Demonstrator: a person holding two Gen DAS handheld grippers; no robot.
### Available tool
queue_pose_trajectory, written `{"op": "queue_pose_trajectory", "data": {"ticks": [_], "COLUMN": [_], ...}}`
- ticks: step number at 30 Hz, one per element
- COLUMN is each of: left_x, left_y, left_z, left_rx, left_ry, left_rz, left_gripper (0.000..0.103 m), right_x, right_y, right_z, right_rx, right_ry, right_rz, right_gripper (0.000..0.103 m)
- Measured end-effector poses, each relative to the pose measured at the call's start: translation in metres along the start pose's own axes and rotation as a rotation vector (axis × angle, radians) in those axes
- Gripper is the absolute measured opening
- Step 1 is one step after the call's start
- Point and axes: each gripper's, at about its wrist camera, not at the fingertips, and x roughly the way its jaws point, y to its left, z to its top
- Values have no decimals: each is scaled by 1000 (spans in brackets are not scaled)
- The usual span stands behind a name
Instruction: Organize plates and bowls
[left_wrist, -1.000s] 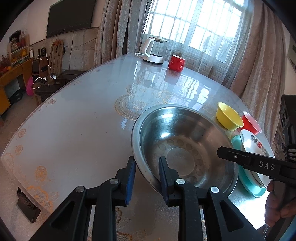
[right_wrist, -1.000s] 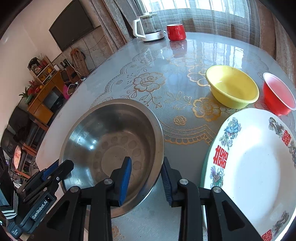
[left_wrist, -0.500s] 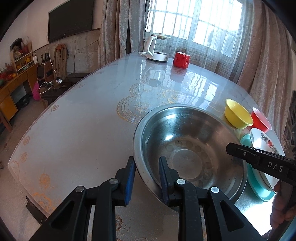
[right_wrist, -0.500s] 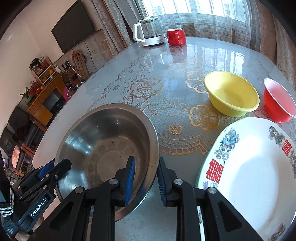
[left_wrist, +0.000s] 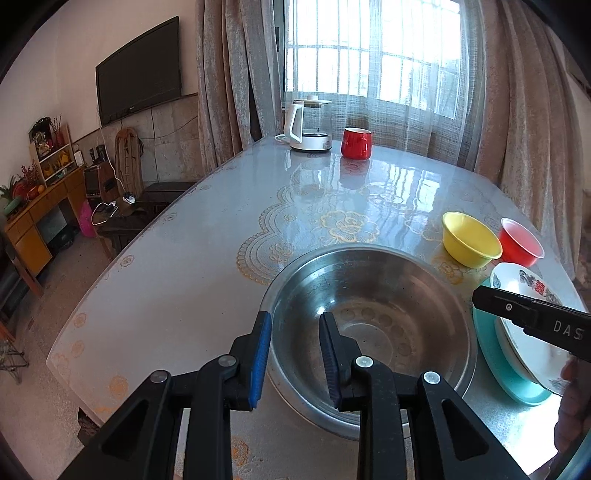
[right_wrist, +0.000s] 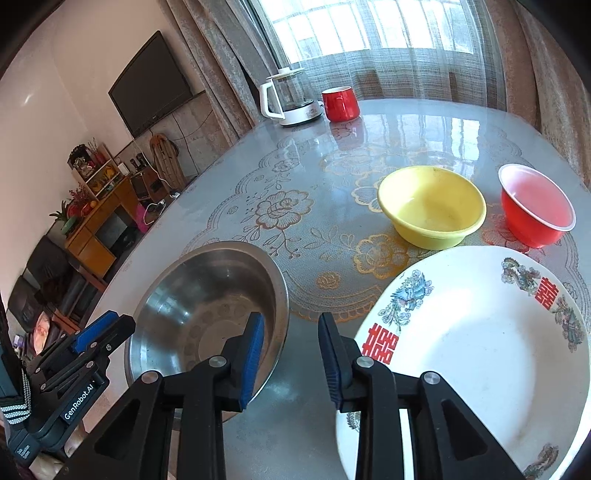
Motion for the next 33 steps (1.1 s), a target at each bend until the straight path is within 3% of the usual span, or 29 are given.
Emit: {"op": "queue_pose_trajectory", "data": {"ticks": [20, 25, 33], "left_x": [2, 10, 32], "left_y": [-63, -75, -94], "left_z": [11, 17, 34], "left_rx": [156, 192, 183], "left_ry": [-15, 0, 58], "left_rz": [-74, -94, -158], "left_gripper": [27, 32, 34], "right_x": [-25, -26, -20], "right_y": [-64, -83, -96], "right_z": [14, 24, 33], "right_rx": [155, 184, 177], "right_ry": [-50, -51, -42], "right_rz": [-20, -27, -116], "right_gripper": [33, 34, 36]}}
